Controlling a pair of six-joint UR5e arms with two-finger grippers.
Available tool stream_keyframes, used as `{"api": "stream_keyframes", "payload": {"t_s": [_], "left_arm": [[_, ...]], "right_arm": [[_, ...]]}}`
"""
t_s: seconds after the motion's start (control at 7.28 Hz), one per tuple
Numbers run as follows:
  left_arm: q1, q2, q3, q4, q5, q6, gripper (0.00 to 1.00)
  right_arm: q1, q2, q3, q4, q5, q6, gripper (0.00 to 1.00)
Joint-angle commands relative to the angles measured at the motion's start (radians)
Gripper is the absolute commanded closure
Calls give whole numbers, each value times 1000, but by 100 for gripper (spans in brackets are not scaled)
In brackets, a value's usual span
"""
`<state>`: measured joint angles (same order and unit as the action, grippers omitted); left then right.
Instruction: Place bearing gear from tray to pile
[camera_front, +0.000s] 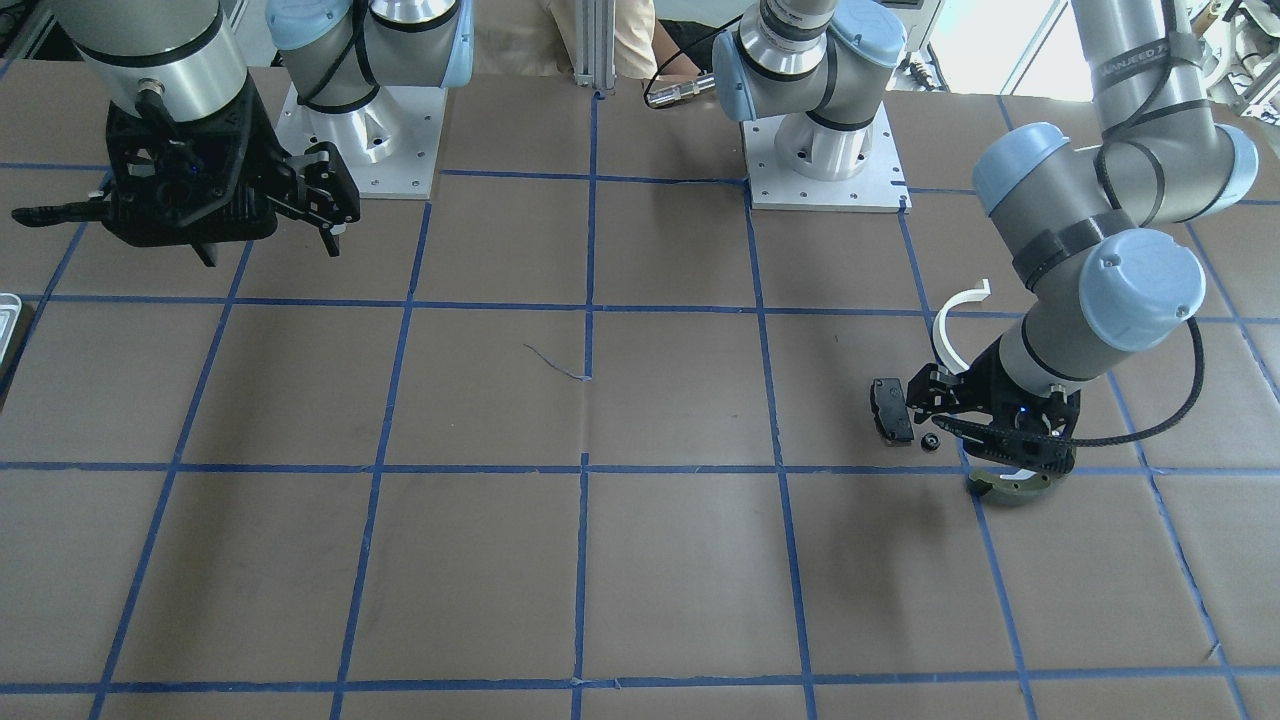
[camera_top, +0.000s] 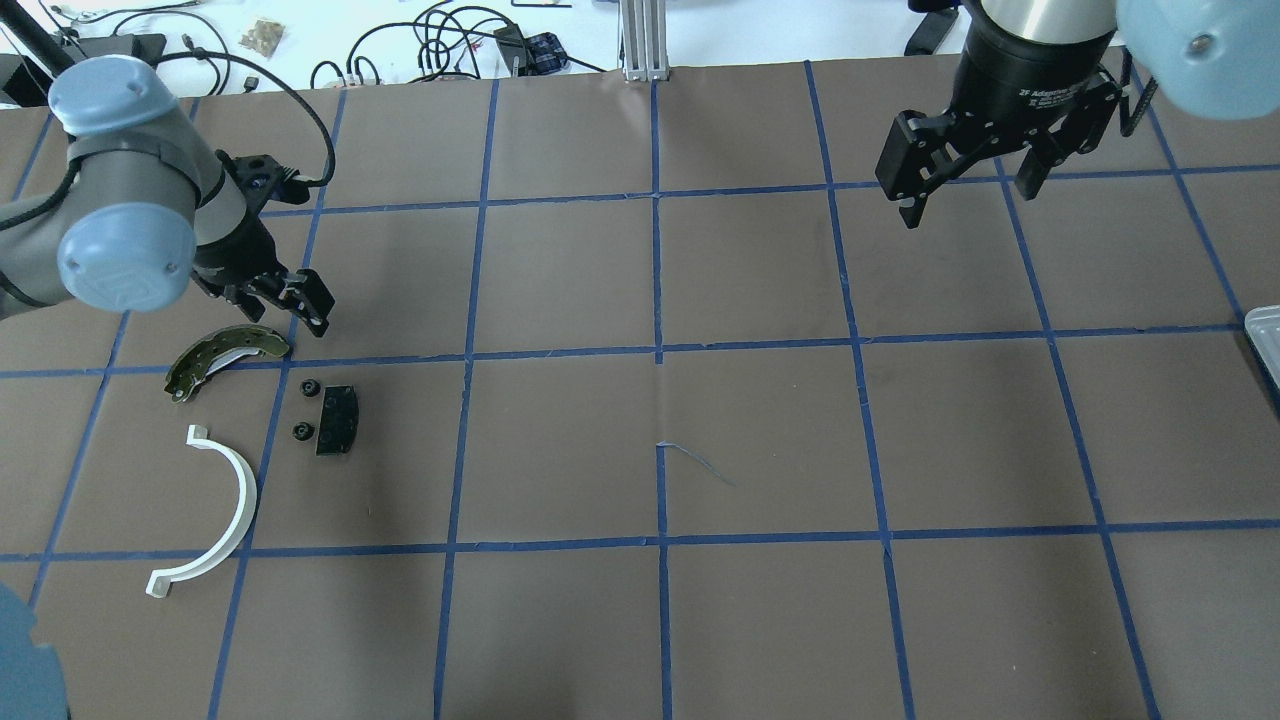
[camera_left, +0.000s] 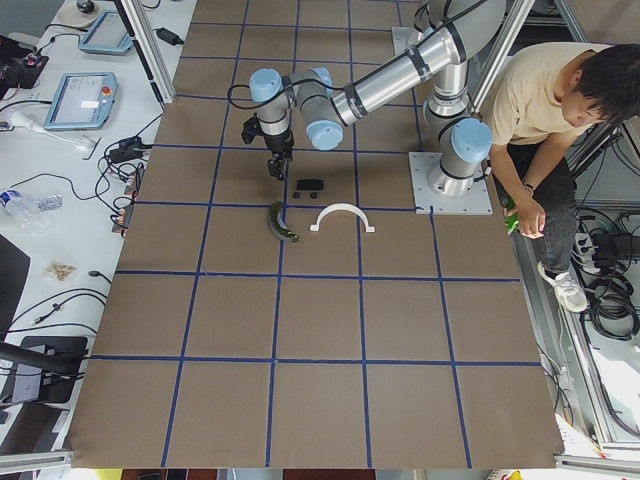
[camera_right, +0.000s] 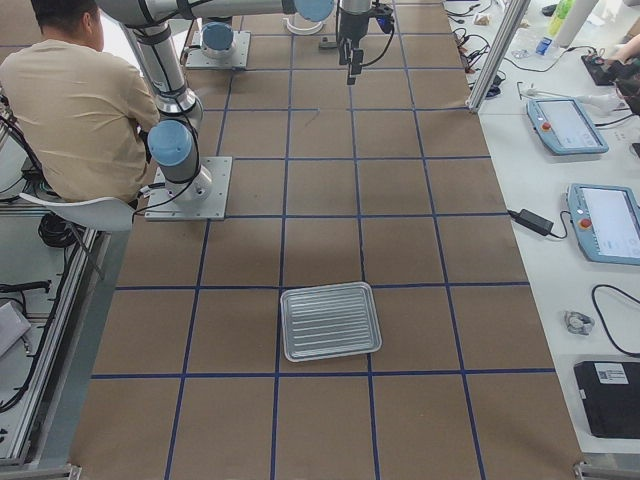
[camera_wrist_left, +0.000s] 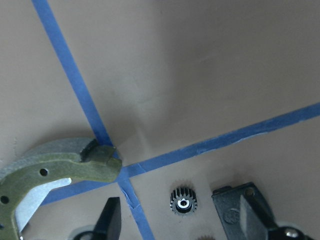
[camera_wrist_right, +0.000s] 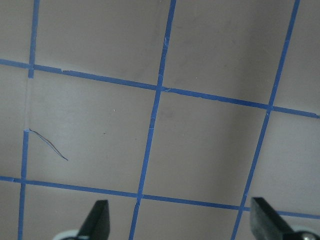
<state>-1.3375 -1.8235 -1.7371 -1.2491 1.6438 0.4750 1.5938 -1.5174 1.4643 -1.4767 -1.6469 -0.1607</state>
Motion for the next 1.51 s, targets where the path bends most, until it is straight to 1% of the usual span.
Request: {"api": "stream_keyframes", "payload": {"t_s": [0.0,0.14,0.27,0.41,0.69,0.82,1.1,1.37], "left_arm": [[-157,70,182,-267,-2,-271,9],[-234,93,256,-345,-1,-408,4],[-299,121,292,-386,-2,-502,3],[-327,162,286,-389,-36,-525,0],[-328,214,258,-433,-42,-564,0],[-327,231,242,-434,-48,-585,0],[-327,253,217,-428,-50,-596,0],[-318,251,208,-420,-48,-579,0]], "right_arm": [[1,2,4,6,4,-3,0],[0,-1,-4,7,4,-6,0],[0,-1,2,3,4,-3,0],[0,-1,2,10,4,-5,0],[0,-1,5,9,5,-3,0],[0,0,5,9,4,-3,0],[0,2,5,10,4,-5,0],[0,0,5,10,4,-5,0]]}}
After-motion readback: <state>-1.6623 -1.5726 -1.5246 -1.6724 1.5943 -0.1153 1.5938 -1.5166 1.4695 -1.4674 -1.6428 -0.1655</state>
